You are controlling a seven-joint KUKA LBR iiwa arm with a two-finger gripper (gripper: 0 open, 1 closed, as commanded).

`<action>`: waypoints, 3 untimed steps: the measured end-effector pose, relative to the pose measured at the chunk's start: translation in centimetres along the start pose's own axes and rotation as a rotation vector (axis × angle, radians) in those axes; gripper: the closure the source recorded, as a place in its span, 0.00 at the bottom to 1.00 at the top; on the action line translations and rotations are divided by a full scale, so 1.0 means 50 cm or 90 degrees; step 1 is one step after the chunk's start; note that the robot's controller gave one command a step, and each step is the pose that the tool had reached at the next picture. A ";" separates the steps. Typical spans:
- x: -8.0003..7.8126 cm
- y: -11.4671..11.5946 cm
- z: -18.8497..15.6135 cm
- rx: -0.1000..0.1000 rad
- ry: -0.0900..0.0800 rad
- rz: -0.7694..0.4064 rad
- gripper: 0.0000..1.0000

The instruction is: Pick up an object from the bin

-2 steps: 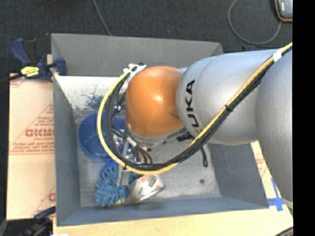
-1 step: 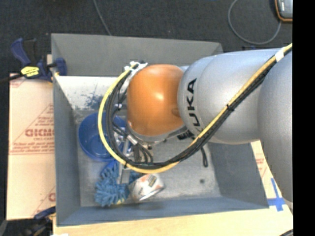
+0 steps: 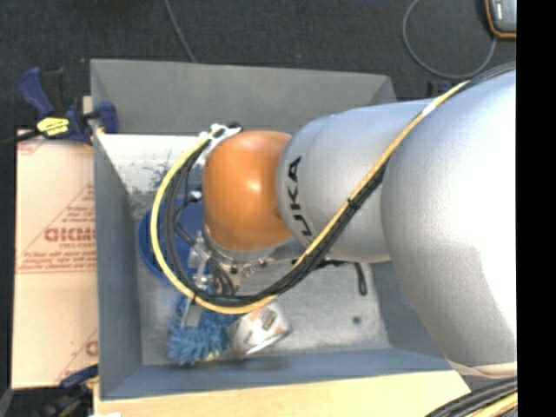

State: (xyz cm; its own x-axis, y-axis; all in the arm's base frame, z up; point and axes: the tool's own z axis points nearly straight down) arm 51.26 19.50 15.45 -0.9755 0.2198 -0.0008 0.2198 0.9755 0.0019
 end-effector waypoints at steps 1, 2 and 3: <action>0.019 0.005 -0.024 0.000 -0.001 0.011 0.00; -0.008 0.005 0.015 0.001 0.002 0.036 0.00; 0.003 0.000 -0.025 -0.002 -0.004 0.018 0.00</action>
Offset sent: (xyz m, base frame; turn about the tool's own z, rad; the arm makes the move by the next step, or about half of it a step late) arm 0.0047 0.0012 -0.0087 0.0633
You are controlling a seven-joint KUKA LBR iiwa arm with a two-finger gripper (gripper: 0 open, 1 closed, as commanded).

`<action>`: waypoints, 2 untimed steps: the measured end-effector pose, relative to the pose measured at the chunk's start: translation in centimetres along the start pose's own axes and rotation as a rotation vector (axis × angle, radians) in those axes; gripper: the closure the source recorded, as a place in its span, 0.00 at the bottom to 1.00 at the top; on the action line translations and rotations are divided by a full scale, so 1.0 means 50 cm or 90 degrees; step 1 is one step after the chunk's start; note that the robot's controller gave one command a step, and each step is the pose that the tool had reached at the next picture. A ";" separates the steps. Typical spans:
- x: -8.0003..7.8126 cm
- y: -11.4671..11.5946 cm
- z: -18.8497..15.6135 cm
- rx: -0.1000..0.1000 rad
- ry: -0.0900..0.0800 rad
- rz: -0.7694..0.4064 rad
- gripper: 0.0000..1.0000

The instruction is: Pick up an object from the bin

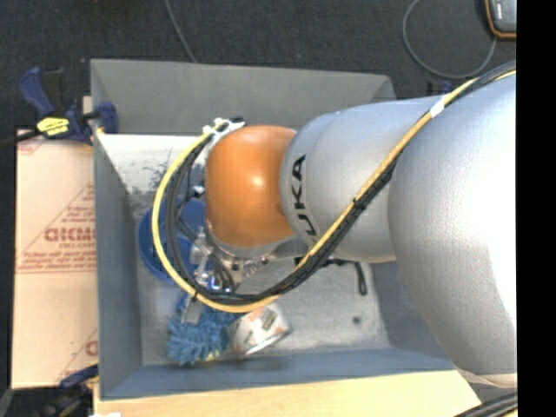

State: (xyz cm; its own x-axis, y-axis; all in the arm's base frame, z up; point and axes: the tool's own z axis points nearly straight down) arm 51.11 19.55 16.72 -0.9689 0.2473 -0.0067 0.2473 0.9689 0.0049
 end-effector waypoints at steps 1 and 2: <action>0.005 0.009 0.021 0.003 0.006 0.004 0.00; 0.019 0.021 -0.005 0.000 0.000 -0.005 0.00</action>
Offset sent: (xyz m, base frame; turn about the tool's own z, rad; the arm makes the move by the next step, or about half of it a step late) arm -0.0077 0.0129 0.0015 -0.0026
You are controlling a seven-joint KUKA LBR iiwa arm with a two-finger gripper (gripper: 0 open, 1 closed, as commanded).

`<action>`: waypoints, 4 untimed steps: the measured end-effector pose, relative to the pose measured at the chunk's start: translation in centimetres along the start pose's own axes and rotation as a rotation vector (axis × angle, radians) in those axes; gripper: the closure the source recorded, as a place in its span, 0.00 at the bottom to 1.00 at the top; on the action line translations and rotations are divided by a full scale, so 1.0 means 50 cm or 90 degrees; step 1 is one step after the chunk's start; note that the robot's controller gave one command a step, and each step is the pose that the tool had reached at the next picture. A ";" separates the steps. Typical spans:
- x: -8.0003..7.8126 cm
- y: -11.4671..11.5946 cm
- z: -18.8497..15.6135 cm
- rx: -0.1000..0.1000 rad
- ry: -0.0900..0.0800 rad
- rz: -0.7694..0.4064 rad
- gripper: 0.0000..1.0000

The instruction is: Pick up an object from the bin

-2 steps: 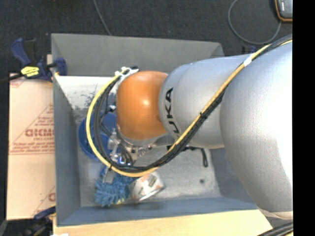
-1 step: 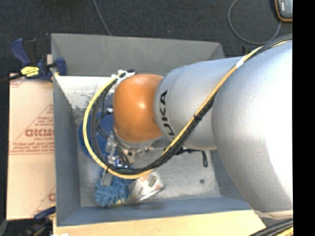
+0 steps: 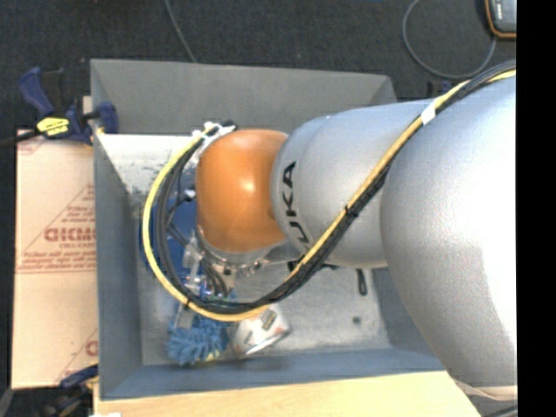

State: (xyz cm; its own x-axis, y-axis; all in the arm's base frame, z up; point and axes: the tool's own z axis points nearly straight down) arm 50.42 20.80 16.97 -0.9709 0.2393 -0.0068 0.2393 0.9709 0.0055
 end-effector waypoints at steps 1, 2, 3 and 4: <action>-0.002 -0.005 -0.020 0.002 0.003 0.013 0.00; -0.005 0.009 0.023 0.000 0.000 0.023 0.00; -0.001 0.025 0.017 0.000 -0.001 0.200 0.00; 0.001 0.012 0.007 0.000 0.000 0.031 0.00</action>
Offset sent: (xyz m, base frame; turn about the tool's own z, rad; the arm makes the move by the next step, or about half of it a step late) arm 0.0028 0.0049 -0.0104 0.0404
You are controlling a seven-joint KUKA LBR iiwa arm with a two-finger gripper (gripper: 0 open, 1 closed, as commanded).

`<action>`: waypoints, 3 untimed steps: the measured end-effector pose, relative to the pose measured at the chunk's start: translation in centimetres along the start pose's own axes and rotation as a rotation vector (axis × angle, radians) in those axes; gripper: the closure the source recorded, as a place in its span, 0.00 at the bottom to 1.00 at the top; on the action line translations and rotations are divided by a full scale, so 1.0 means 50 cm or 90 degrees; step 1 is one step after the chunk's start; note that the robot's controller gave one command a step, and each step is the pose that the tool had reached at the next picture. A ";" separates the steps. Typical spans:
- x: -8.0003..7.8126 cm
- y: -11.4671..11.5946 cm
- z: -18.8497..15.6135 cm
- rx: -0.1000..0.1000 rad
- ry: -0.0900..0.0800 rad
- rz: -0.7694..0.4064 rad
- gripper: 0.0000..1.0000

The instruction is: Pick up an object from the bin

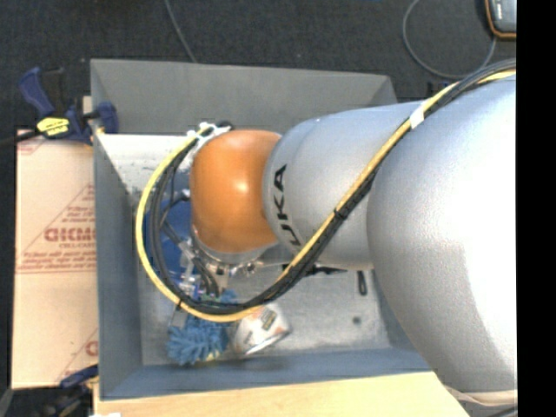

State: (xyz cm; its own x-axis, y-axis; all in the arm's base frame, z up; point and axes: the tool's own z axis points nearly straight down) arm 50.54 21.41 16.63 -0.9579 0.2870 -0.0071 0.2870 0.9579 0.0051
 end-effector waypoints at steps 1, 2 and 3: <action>0.017 0.019 0.001 -0.002 -0.001 0.158 0.00; 0.022 0.000 0.031 0.001 0.000 0.017 0.00; 0.006 0.026 0.031 -0.002 -0.002 0.152 0.00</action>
Offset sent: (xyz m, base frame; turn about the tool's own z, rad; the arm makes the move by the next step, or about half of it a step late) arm -0.0109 0.0044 -0.0151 0.0276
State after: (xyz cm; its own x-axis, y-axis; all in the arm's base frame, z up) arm 50.65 22.72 15.06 -0.8628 0.5054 -0.0083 0.5053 0.8629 0.0106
